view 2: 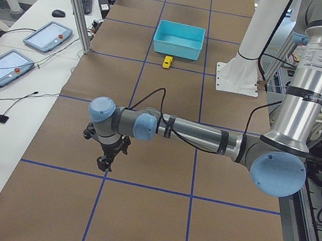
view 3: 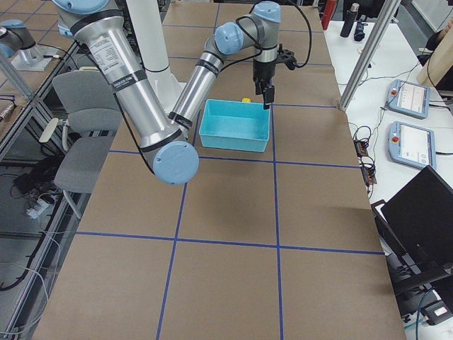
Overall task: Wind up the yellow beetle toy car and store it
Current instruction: 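Move the right gripper over the car while the left arm withdraws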
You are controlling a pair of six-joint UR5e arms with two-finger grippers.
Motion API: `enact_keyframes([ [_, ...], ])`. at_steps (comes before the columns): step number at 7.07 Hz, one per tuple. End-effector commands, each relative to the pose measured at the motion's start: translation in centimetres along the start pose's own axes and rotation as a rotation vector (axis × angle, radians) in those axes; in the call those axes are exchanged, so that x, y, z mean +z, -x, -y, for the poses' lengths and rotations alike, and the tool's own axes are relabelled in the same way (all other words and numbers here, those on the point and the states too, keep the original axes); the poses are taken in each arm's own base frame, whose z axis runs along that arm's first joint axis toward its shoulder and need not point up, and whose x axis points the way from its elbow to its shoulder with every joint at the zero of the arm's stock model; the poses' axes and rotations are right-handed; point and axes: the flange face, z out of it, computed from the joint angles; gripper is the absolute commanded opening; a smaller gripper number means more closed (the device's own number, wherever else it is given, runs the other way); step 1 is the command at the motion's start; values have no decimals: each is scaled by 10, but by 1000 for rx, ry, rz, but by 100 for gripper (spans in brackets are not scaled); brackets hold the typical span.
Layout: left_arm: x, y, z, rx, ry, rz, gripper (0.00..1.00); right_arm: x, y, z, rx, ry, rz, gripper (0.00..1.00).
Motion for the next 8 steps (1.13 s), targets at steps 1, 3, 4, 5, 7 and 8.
enact_keyframes([
  [1, -26, 33, -18, -269, -51, -25, 100, 1, 86, 51, -305, -100, 13, 100],
  [3, -23, 33, -25, -271, -55, -28, 100, 44, 146, 57, -655, -122, 78, 100],
  [4, -28, 29, -21, -256, -67, -26, 100, 69, 185, 52, -732, -134, 134, 100],
  [5, -30, 27, -21, -248, -72, -25, 100, 97, 244, 24, -835, -102, 189, 100],
  [7, -31, 25, -21, -249, -75, -26, 100, 143, 295, 3, -1014, -70, 174, 100],
  [8, -31, 24, -21, -248, -74, -26, 100, 170, 302, 13, -1101, -71, 155, 100],
])
